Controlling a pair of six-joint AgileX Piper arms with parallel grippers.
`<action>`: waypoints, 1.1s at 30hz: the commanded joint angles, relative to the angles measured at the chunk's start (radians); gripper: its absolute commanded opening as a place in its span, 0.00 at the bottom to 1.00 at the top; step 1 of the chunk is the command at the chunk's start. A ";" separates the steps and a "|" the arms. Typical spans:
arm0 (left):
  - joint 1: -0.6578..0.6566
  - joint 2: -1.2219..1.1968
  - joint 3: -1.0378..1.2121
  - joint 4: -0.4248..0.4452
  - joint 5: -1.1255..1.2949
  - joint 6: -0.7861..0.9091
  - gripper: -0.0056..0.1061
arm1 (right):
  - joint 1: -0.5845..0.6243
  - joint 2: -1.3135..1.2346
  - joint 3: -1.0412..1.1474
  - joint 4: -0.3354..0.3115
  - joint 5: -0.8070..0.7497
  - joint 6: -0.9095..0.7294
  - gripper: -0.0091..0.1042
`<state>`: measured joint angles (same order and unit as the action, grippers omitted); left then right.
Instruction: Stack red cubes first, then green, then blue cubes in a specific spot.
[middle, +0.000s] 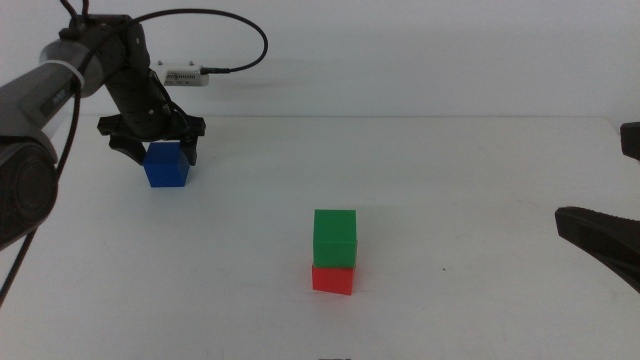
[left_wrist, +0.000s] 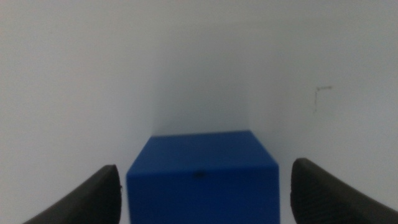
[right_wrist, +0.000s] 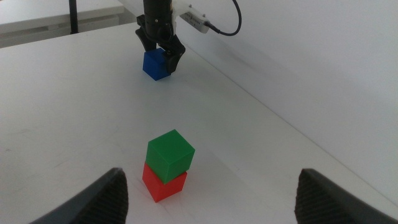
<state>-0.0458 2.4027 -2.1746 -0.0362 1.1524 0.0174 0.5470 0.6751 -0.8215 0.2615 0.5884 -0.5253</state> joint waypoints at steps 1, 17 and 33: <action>-0.002 -0.064 -0.034 -0.022 -0.038 0.000 0.86 | -0.010 0.000 -0.027 0.006 -0.068 -0.005 0.75; -0.002 -0.052 -0.067 -0.078 0.089 0.000 0.12 | -0.010 0.000 -0.027 0.006 -0.068 -0.005 0.75; -0.188 -0.540 0.353 0.045 0.034 -0.307 0.04 | -0.010 0.000 -0.027 0.006 -0.068 -0.005 0.75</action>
<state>-0.2048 1.9848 -1.8546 -0.0168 1.2243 -0.2138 0.5470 0.6751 -0.8215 0.2615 0.5884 -0.5253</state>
